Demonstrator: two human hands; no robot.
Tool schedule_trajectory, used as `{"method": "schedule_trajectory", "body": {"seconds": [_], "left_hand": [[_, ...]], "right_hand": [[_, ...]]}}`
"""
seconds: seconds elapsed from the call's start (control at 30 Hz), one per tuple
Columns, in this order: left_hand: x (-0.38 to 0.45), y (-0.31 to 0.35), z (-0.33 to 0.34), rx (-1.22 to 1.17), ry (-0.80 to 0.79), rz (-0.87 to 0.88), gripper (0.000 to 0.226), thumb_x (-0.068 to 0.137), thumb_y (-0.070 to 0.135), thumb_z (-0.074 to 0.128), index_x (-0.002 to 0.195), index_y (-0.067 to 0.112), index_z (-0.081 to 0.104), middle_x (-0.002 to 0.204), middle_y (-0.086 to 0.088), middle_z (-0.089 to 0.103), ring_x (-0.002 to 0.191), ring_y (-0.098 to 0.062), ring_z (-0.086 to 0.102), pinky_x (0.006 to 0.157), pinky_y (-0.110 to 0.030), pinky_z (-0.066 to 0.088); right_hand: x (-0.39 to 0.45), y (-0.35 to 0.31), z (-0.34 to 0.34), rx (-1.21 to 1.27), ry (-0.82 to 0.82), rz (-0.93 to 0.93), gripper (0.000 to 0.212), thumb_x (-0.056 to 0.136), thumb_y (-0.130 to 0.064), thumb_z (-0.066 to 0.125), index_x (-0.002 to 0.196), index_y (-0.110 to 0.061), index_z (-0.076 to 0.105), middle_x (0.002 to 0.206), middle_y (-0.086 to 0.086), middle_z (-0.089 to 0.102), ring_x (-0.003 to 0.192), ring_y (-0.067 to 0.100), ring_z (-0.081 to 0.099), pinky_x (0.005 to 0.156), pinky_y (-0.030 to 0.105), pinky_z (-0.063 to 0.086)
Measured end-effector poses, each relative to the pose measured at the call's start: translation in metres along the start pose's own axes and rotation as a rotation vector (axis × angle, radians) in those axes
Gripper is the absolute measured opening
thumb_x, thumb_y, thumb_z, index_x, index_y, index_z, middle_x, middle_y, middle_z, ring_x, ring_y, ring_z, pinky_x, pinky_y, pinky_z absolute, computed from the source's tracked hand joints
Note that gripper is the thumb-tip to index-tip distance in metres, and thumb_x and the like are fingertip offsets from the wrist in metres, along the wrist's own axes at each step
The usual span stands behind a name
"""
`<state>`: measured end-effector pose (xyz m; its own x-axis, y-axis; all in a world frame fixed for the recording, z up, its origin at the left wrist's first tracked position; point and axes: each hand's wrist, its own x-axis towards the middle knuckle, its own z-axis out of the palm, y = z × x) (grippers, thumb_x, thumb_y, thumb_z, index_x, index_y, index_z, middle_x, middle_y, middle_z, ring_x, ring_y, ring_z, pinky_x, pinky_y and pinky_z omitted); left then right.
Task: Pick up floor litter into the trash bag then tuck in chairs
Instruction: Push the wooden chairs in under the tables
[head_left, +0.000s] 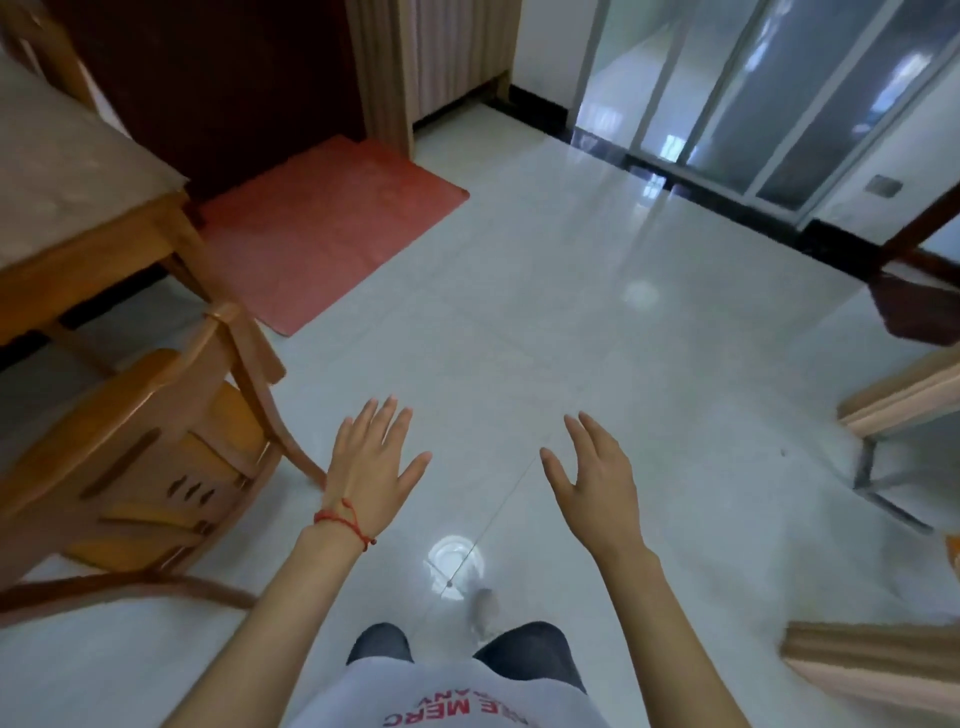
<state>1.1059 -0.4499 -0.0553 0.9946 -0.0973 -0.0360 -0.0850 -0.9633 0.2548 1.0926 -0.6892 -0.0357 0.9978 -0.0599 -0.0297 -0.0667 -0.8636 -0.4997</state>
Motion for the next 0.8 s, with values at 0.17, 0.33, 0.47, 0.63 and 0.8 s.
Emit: {"method": "schedule_trajectory", "body": {"seconds": [0.17, 0.33, 0.47, 0.63, 0.8], "left_hand": [[-0.014, 0.003, -0.003, 0.002, 0.037, -0.236, 0.068, 0.089, 0.054, 0.029, 0.129, 0.003, 0.05, 0.136, -0.019, 0.048, 0.129, -0.038, 0.04, 0.104, -0.052, 0.03], [-0.051, -0.01, -0.014, 0.008, 0.064, -0.505, 0.073, 0.091, 0.055, 0.016, 0.119, 0.002, 0.058, 0.124, -0.02, 0.059, 0.116, -0.039, 0.053, 0.093, -0.054, 0.04], [-0.084, -0.027, -0.016, -0.018, 0.125, -0.69, 0.074, 0.091, 0.057, 0.017, 0.121, 0.002, 0.056, 0.128, -0.02, 0.055, 0.12, -0.039, 0.049, 0.096, -0.055, 0.038], [-0.122, -0.041, -0.021, -0.009, 0.216, -0.874, 0.062, 0.083, 0.046, 0.039, 0.121, 0.0, 0.056, 0.128, -0.022, 0.055, 0.119, -0.041, 0.05, 0.093, -0.056, 0.042], [-0.144, -0.063, -0.023, -0.014, 0.251, -0.998, 0.058, 0.082, 0.042, 0.046, 0.121, 0.0, 0.056, 0.127, -0.023, 0.055, 0.118, -0.042, 0.05, 0.093, -0.057, 0.043]], "right_hand": [[0.041, -0.01, 0.004, -0.025, -0.148, -0.22, 0.052, 0.092, -0.035, 0.049, 0.136, -0.01, 0.041, 0.146, 0.012, 0.037, 0.136, 0.026, 0.032, 0.11, 0.036, 0.024], [0.062, -0.039, 0.022, -0.035, -0.299, -0.436, 0.052, 0.093, -0.037, 0.047, 0.138, -0.012, 0.039, 0.148, 0.009, 0.034, 0.137, 0.024, 0.029, 0.111, 0.034, 0.021], [0.069, -0.074, 0.044, -0.051, -0.405, -0.613, 0.054, 0.093, -0.042, 0.044, 0.137, -0.011, 0.04, 0.147, 0.011, 0.036, 0.135, 0.026, 0.032, 0.111, 0.036, 0.023], [0.064, -0.119, 0.074, -0.1, -0.476, -0.82, 0.055, 0.092, -0.044, 0.043, 0.137, -0.011, 0.04, 0.146, 0.012, 0.038, 0.134, 0.027, 0.035, 0.11, 0.037, 0.026], [0.06, -0.16, 0.097, -0.131, -0.53, -0.936, 0.056, 0.092, -0.044, 0.042, 0.139, -0.015, 0.036, 0.148, 0.009, 0.034, 0.137, 0.024, 0.031, 0.111, 0.036, 0.023]]}}
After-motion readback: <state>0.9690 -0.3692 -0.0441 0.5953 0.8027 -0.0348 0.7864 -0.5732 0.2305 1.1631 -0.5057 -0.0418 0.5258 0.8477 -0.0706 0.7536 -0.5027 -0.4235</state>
